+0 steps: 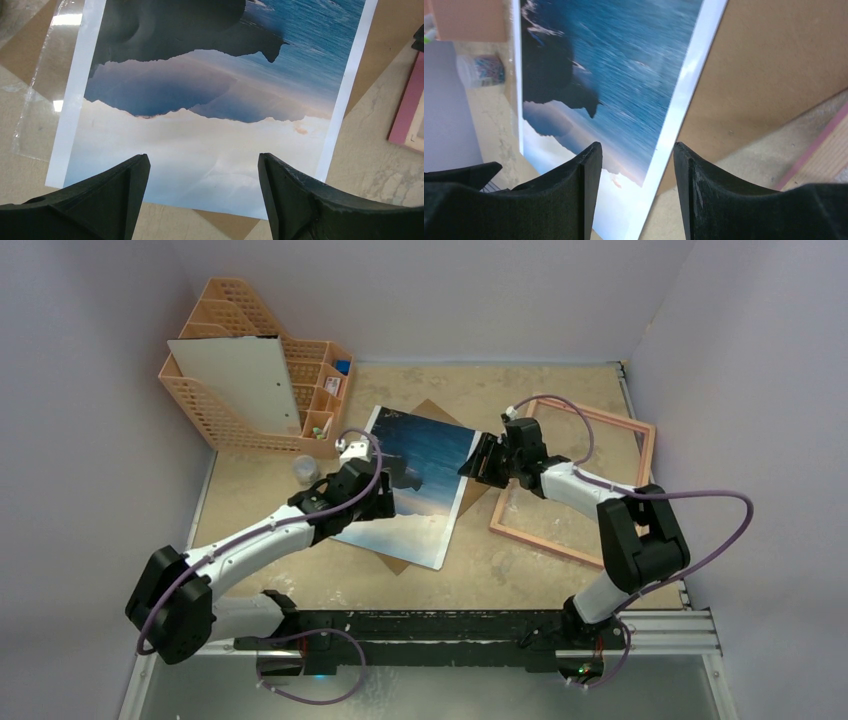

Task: Put the photo into the frame

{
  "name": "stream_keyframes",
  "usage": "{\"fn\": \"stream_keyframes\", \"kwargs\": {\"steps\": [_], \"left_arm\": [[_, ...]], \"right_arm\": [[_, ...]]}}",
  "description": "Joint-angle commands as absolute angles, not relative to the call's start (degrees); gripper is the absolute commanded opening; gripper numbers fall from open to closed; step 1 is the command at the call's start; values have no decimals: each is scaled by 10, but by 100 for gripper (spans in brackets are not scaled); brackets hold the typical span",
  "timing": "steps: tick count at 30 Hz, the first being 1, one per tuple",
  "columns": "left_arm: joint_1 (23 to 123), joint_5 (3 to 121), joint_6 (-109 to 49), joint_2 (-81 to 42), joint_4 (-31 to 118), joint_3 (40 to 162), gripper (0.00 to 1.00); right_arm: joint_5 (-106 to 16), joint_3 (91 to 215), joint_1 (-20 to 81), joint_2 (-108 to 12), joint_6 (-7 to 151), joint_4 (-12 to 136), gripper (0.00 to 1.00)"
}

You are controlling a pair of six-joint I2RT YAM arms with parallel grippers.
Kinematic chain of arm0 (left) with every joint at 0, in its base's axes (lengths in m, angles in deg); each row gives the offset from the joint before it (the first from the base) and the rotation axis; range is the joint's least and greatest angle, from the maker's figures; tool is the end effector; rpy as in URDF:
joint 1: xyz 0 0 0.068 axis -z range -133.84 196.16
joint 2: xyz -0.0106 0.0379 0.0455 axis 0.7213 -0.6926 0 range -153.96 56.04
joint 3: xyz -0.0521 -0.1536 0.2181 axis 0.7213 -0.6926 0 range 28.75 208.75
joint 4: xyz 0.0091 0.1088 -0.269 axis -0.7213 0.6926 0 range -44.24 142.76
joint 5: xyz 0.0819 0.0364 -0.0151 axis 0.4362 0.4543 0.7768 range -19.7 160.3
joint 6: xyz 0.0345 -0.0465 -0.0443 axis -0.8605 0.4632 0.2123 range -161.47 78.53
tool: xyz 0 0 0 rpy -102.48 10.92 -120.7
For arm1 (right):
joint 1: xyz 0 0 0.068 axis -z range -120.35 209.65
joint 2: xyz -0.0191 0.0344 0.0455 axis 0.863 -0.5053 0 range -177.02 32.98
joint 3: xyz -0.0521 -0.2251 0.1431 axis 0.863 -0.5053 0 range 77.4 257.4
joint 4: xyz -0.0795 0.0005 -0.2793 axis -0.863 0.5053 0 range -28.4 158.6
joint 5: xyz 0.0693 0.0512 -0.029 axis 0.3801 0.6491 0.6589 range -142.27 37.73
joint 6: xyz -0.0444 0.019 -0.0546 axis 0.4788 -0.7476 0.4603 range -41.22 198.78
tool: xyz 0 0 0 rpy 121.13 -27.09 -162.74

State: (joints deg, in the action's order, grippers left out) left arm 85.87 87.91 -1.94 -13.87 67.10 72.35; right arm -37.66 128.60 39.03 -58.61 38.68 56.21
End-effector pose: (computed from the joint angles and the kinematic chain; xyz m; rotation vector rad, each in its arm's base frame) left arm 0.2364 -0.1725 0.1947 -0.1383 2.3691 -0.3025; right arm 0.3547 0.1498 0.1673 0.2370 2.2849 0.8566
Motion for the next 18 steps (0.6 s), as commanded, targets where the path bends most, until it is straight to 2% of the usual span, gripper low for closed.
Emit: {"fn": "stream_keyframes", "kwargs": {"steps": [1, 5, 10, 18], "left_arm": [[855, 887, 14, -152, 604, 710, 82], [855, 899, 30, -172, 606, 718, 82], [855, 922, 45, -198, 652, 752, 81], [855, 995, 31, -209, 662, 769, 82]], "right_arm": [[-416, 1303, 392, -585, 388, 576, 57], [-440, 1344, 396, -597, 422, 602, 56], [-440, 1338, 396, -596, 446, 588, 56], [-323, 1318, 381, -624, 451, 515, 59]]}}
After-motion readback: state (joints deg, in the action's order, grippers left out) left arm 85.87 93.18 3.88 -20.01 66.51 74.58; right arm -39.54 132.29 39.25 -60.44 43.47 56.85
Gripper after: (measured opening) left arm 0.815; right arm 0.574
